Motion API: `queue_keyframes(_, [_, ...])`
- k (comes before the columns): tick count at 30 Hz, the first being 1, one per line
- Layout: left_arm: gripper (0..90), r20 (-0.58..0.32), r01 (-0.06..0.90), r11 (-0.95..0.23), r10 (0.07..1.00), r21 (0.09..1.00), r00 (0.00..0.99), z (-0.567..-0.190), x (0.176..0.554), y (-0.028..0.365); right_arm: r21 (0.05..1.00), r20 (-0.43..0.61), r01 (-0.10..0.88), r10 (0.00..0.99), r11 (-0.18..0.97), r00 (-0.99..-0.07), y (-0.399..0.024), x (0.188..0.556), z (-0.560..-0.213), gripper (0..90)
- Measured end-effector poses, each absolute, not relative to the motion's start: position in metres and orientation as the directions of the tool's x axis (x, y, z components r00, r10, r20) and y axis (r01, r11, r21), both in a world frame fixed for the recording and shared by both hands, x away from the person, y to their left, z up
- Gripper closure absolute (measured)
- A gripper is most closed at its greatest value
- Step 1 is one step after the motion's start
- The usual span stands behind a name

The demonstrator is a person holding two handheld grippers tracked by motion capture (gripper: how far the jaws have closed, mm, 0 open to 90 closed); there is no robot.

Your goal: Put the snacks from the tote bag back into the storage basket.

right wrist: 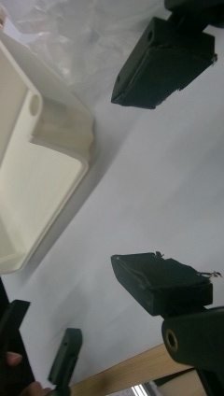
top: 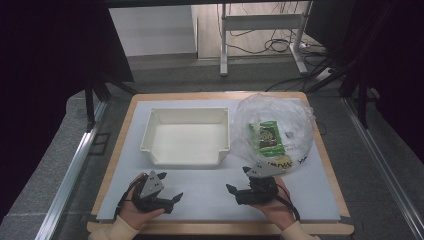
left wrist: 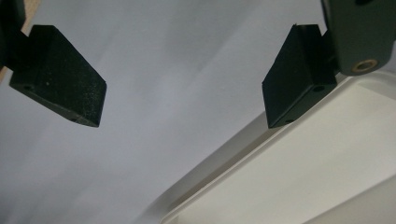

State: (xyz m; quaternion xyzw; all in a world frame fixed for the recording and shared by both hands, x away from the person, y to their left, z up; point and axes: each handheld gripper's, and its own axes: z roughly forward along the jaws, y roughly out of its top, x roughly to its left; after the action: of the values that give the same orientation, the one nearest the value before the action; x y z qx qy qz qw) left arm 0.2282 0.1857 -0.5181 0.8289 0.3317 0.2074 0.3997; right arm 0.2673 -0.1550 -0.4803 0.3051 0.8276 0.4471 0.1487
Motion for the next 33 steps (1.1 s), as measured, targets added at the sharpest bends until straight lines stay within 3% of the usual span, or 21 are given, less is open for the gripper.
queue_keyframes(18, [13.5,0.076,0.380,-0.464,0.707,0.800,0.703,-0.519,0.229,0.183,0.846,0.011,0.340,0.623,0.411,-0.782,-0.154,0.295,-0.432,20.6])
queue_keyframes(33, [13.5,0.081,0.377,-0.468,0.706,0.800,0.704,-0.519,0.229,0.184,0.859,0.033,0.353,0.649,0.371,-0.760,-0.156,0.322,-0.420,23.3])
